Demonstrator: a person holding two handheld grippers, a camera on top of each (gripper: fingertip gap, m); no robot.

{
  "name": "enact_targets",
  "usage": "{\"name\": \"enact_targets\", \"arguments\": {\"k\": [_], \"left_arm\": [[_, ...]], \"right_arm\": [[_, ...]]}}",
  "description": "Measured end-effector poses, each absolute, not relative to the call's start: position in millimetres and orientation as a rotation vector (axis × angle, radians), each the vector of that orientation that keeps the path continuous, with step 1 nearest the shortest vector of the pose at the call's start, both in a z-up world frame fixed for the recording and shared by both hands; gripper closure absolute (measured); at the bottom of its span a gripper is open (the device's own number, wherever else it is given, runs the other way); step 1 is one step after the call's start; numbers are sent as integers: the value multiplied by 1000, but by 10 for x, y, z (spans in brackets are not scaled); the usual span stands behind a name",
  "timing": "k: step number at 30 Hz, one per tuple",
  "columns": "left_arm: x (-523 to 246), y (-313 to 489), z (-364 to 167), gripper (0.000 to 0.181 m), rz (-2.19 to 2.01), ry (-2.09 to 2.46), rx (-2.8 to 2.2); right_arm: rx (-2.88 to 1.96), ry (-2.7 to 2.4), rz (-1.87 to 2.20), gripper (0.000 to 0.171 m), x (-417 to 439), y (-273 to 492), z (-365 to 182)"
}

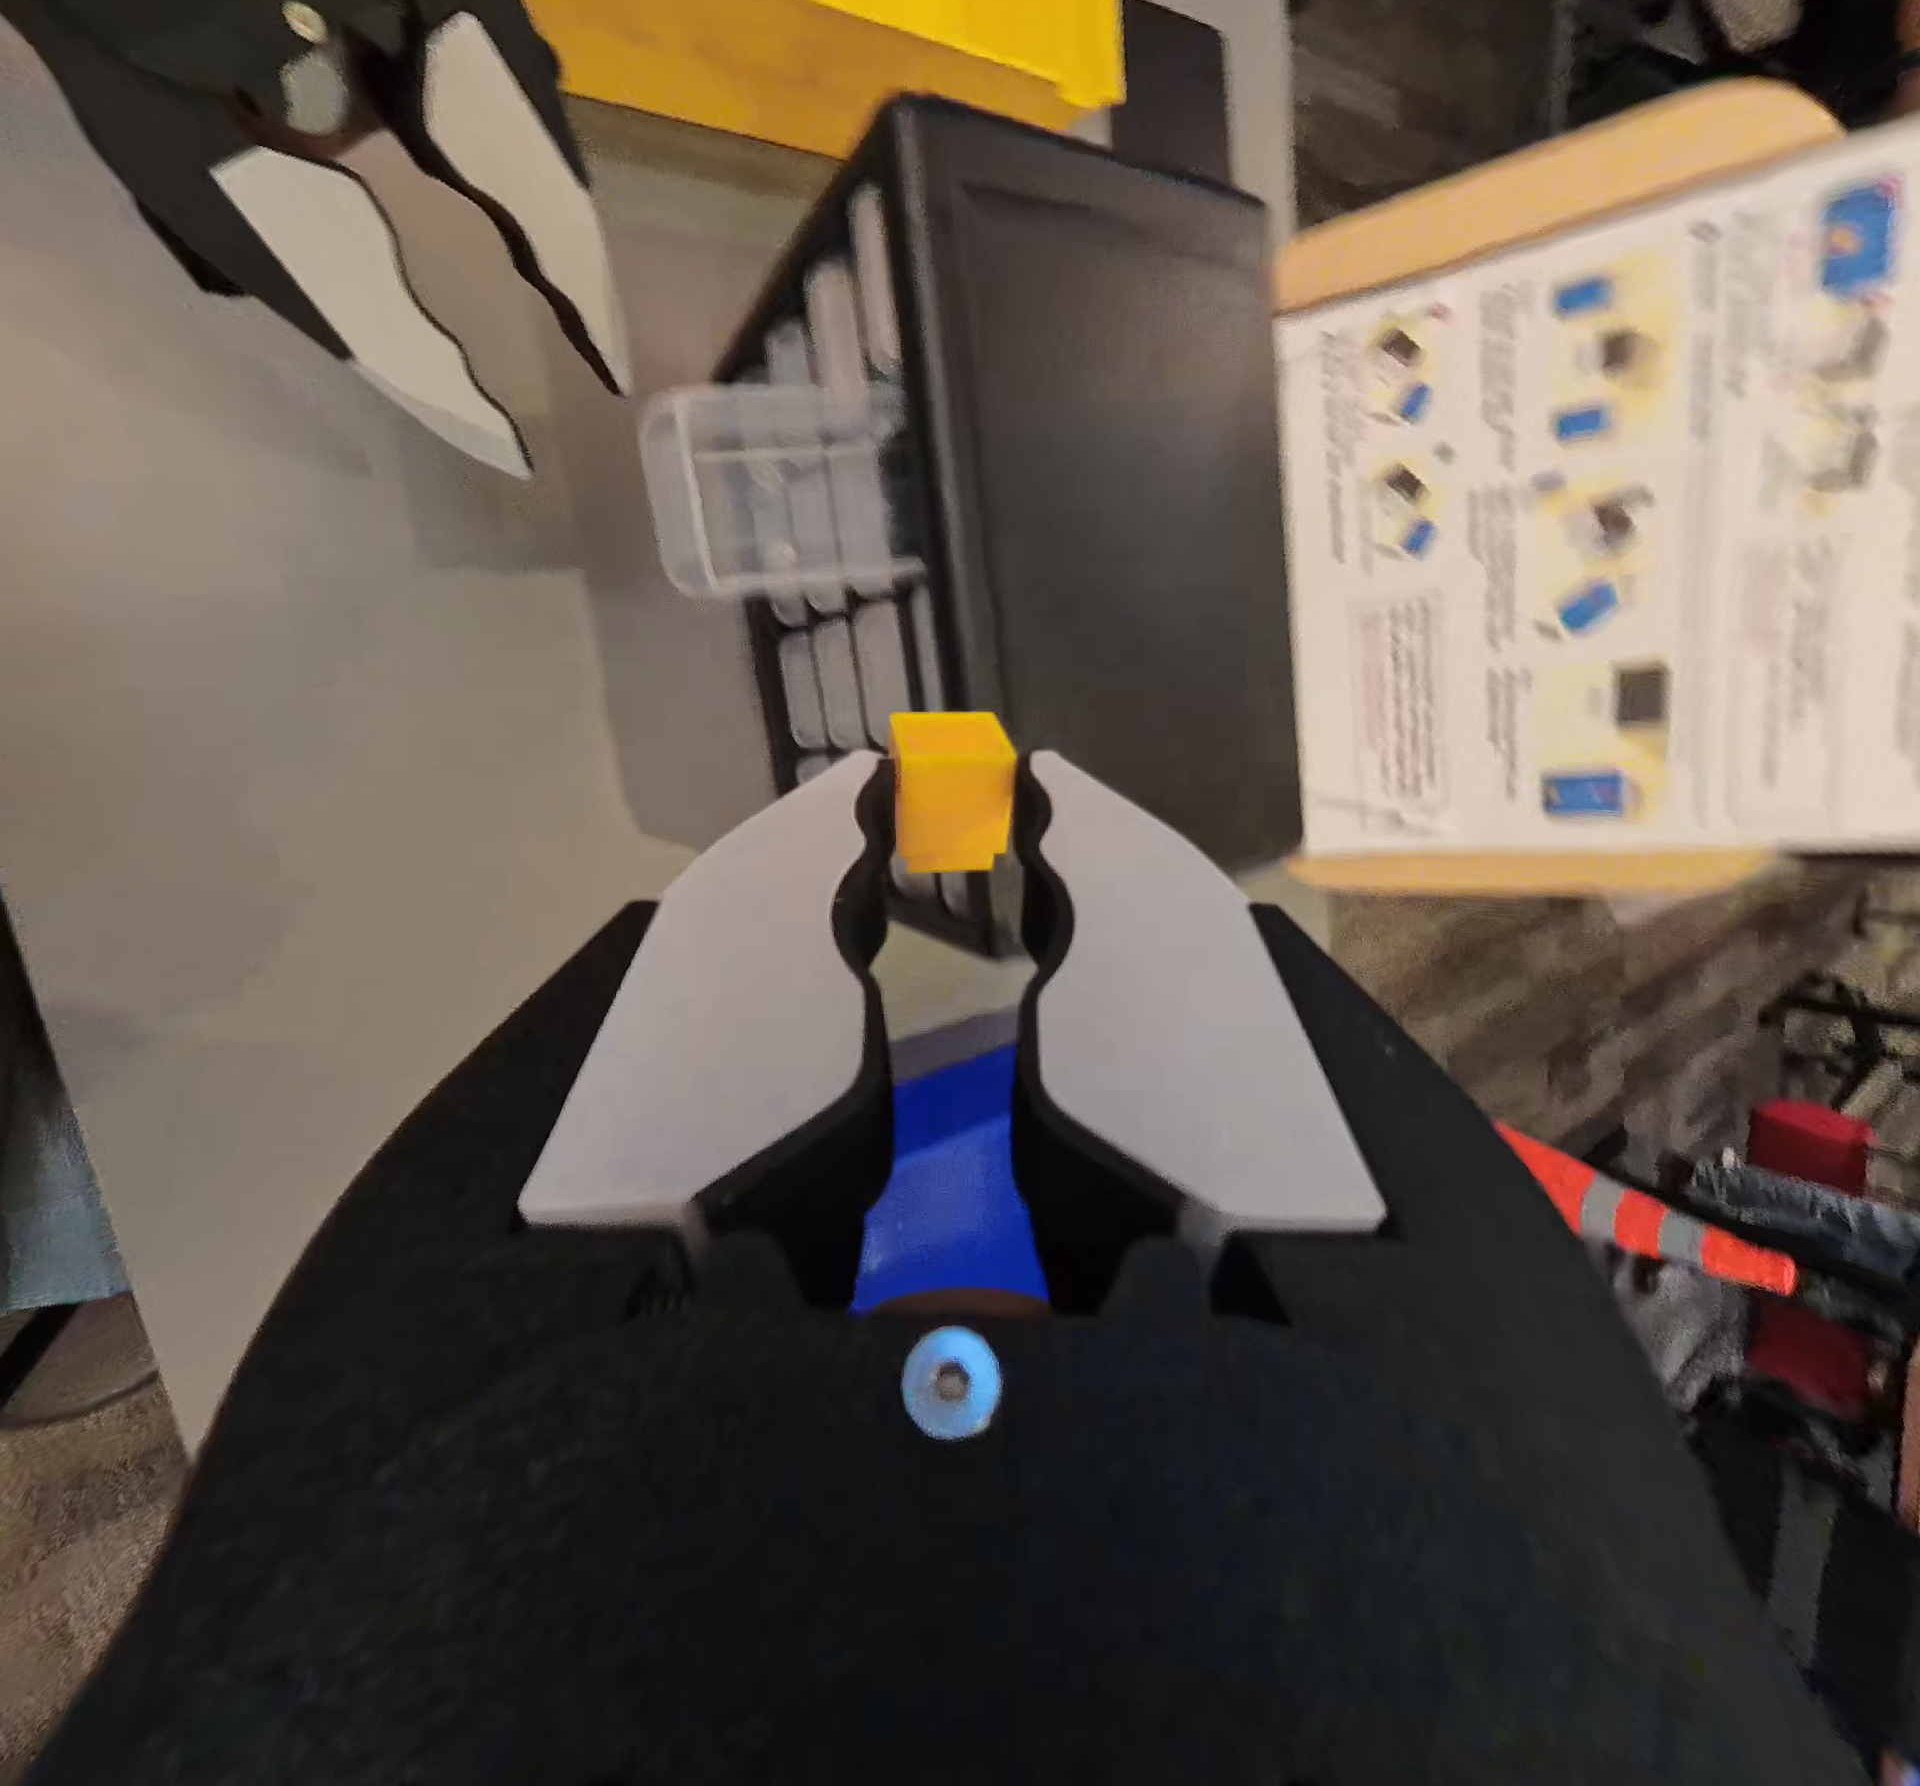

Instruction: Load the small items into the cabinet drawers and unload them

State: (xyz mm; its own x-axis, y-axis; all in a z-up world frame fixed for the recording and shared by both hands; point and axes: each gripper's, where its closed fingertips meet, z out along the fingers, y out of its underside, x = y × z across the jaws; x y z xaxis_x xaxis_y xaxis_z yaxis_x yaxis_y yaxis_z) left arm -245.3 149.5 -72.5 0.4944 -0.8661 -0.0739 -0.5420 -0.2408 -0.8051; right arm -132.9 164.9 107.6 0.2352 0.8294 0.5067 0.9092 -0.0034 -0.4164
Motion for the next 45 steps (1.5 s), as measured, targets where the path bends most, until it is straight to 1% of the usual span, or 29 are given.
{"name": "enact_targets", "arguments": {"k": [4,7,9,12,18,22,29,34,36,37,39,41,43,45], "left_arm": [[-2432,1480,-718,143,-511,1150,-1917],[-2401,1440,-689,143,-527,1118,-1906],[-2355,1398,-680,143,-542,1107,-1900],[-2285,1333,-685,143,-530,1122,-1894],[-2251,1174,-755,143,-505,1151,-1907],[-2305,1063,-855,143,-507,1142,-1932],[-2430,970,-1014,143,-514,1128,-1982],[-2417,985,-1051,143,-515,1127,-1985],[-2409,997,-1077,143,-512,1125,-1987],[-2408,1001,-1091,143,-511,1125,-1988],[-2417,1016,-1095,143,-505,1114,-1981],[-2436,1039,-1067,143,-503,1089,-1965],[-2453,1086,-1011,143,-503,1049,-1945],[-2467,1137,-932,143,-515,997,-1925]], "right_arm": [[-1930,-1342,-171,150,-482,1665,1363],[-2069,-1106,-177,150,230,1762,1245],[-2211,-927,-142,150,660,1861,938],[-2416,-752,-172,150,1214,1994,272],[-2767,-463,-140,150,1858,2362,-932],[-2900,-291,-150,150,2116,2643,-1364],[-3036,-212,-108,150,2255,2783,-1806],[-3010,-243,-132,150,2261,2796,-1899],[-2977,-252,-151,138,2276,2806,-1881],[-2943,-268,-172,139,2282,2817,-1813],[-2812,-306,-219,138,2232,2842,-1532],[-2626,-355,-201,139,2011,2793,-1124],[-2419,-391,-99,139,1632,2605,-714],[-2238,-438,60,138,1167,2266,-435]]}}
